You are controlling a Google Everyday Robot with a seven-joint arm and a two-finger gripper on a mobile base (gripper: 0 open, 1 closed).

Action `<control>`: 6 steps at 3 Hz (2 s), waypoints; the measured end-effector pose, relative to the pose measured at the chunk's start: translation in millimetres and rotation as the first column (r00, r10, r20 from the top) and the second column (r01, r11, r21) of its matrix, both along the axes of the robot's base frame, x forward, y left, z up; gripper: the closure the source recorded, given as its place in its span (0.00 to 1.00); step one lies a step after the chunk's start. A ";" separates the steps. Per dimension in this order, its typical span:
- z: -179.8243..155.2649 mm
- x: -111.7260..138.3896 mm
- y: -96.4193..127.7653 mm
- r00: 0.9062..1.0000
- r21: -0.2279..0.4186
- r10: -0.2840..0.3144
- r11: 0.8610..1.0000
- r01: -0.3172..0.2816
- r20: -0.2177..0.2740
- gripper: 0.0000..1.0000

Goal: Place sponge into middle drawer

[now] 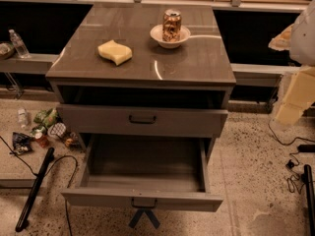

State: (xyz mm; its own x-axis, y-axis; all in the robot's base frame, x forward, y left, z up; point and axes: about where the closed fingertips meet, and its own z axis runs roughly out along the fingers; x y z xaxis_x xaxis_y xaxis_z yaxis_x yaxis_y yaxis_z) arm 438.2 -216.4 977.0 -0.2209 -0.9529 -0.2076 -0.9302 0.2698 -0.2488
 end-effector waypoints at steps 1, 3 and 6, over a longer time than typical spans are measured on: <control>0.6 1.1 0.9 1.000 0.011 -0.003 1.000 0.003 0.002 0.00; -3.9 25.9 33.6 0.998 0.245 -0.059 0.968 0.052 0.019 0.00; 10.7 95.5 179.5 0.987 0.680 -0.132 0.733 0.032 0.095 0.00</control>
Offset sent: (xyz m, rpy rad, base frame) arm 0.0143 0.0100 0.0028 0.1402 0.0016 -0.0327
